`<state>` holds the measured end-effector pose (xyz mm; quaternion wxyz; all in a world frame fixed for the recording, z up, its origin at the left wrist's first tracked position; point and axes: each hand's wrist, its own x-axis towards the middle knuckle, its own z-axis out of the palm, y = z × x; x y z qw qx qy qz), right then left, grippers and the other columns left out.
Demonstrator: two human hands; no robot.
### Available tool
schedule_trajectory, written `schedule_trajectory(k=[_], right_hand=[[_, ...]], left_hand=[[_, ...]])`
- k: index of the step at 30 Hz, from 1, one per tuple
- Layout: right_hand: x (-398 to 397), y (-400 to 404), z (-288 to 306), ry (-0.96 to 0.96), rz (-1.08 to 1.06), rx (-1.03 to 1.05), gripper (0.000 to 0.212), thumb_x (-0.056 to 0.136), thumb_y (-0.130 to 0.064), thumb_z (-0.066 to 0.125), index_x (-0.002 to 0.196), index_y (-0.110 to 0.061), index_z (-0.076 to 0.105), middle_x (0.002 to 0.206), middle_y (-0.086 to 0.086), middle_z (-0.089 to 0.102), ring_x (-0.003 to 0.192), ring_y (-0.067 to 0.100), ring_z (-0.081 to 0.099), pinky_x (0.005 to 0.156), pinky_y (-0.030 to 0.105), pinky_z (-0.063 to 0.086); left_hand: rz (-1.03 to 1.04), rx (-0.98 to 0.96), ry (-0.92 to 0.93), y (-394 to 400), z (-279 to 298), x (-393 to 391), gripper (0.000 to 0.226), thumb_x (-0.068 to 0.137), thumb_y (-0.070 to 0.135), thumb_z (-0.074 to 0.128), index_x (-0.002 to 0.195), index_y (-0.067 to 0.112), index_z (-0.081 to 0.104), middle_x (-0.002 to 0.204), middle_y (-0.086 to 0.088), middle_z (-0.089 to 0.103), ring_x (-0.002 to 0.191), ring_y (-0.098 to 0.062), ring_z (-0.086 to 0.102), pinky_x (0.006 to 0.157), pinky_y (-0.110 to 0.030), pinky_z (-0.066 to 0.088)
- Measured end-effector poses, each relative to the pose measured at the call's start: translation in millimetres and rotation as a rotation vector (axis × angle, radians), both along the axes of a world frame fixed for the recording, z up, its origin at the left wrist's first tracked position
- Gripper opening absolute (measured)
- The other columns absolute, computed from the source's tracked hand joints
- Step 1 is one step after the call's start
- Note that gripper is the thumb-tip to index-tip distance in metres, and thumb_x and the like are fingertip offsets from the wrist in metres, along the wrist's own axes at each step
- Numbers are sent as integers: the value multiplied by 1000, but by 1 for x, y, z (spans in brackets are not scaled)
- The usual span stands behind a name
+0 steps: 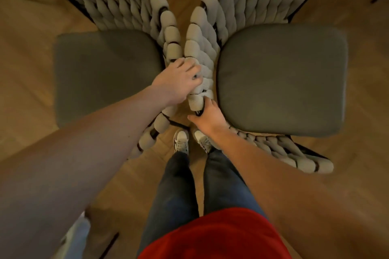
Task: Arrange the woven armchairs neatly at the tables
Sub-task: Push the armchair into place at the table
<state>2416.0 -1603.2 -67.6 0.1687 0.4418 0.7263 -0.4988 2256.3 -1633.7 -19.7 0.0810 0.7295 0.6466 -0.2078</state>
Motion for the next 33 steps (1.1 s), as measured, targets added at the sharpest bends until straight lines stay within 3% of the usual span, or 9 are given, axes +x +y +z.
schedule_trajectory(k=[4, 8, 11, 16, 21, 26, 33], right_hand=[[-3, -7, -4, -56, 36, 99, 69, 84, -26, 71, 142, -13, 37, 137, 11, 48, 122, 35, 52, 95, 46, 49], [-2, -7, -1, -49, 34, 103, 68, 86, -24, 70, 145, -15, 37, 135, 11, 53, 122, 31, 54, 99, 44, 47], [9, -3, 5, -52, 42, 128, 64, 85, -24, 70, 142, -16, 41, 129, 10, 60, 116, 30, 58, 94, 42, 50], [46, 4, 14, -78, 102, 130, 52, 86, -21, 70, 133, -16, 47, 123, 8, 62, 111, 28, 60, 87, 38, 49], [91, 14, 15, -97, 172, 118, 64, 86, -23, 69, 143, -22, 41, 127, 5, 61, 113, 24, 59, 90, 36, 48], [138, 31, 16, -107, 275, 154, 70, 86, -25, 67, 149, -25, 36, 133, 5, 59, 118, 26, 57, 94, 39, 48], [223, 65, 18, -97, 378, 250, 61, 89, -25, 64, 145, -30, 40, 125, 1, 63, 111, 23, 60, 82, 33, 45]], left_hand=[[-186, -130, 67, 18, -9, -9, 65, 89, 34, 64, 145, 16, 38, 153, -12, 36, 149, -35, 15, 121, -53, 10], [-343, -132, 64, 22, -19, -15, 58, 90, 39, 63, 140, 16, 42, 145, -11, 47, 145, -35, 26, 121, -55, 10], [-377, -67, 22, 21, -19, -10, 53, 92, 41, 59, 137, 17, 45, 141, -9, 51, 141, -34, 33, 121, -53, 14], [-328, -45, -56, 13, -19, 23, 53, 92, 44, 58, 136, 17, 46, 136, -7, 55, 137, -33, 38, 116, -52, 22], [-240, 2, -126, 6, -19, 68, 54, 86, 49, 65, 128, 18, 54, 127, -5, 61, 125, -31, 48, 109, -50, 30], [-93, -40, -117, 8, -15, 123, 54, 87, 47, 65, 130, 18, 51, 129, -4, 59, 126, -30, 47, 108, -49, 29], [101, -52, -135, 21, -13, 220, 53, 92, 54, 55, 134, 22, 46, 134, -2, 55, 128, -27, 44, 107, -46, 28]])
